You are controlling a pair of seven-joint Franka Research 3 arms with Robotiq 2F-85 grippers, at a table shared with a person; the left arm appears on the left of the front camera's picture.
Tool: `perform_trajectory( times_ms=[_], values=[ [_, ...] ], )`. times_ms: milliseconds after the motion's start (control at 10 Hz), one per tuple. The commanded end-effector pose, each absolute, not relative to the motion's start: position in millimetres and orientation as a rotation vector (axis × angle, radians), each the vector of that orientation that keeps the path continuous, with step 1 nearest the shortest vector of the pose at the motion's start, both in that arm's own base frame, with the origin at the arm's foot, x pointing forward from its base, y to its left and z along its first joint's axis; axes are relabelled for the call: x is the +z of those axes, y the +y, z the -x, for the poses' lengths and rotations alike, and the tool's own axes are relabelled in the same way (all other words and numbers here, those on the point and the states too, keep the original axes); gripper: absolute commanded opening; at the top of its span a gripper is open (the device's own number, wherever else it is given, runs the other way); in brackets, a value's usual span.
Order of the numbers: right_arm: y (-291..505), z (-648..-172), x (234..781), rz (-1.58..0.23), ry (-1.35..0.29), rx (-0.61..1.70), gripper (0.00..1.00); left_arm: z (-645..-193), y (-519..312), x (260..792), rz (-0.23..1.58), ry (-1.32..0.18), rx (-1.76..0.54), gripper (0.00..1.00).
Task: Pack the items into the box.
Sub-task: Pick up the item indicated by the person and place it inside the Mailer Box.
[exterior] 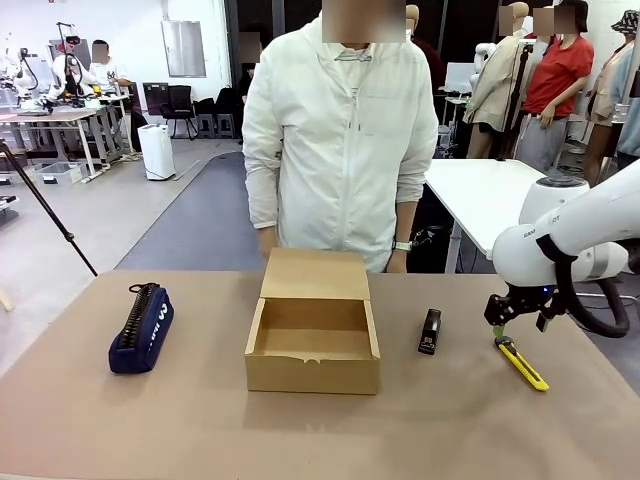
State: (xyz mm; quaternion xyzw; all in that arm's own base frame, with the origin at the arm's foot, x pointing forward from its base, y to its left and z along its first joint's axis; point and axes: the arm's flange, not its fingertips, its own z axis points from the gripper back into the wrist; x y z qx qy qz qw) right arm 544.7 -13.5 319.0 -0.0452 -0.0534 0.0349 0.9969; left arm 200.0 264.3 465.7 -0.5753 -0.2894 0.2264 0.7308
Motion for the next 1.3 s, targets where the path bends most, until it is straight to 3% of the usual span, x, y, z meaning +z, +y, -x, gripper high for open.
perform_trajectory(
  times_ms=[0, 300, 1200],
  values=[
    [-9, -520, 322, 0.092, -0.095, 0.067, 1.00, -199, 265, 467, 1.284, -0.658, 0.485, 1.00],
    [-2, -498, 314, 0.087, -0.090, 0.073, 1.00, -199, 265, 467, 1.284, -0.658, 0.485, 1.00],
    [3, -492, 293, 0.067, -0.103, 0.067, 1.00, -199, 265, 467, 1.284, -0.658, 0.485, 1.00]
  ],
)
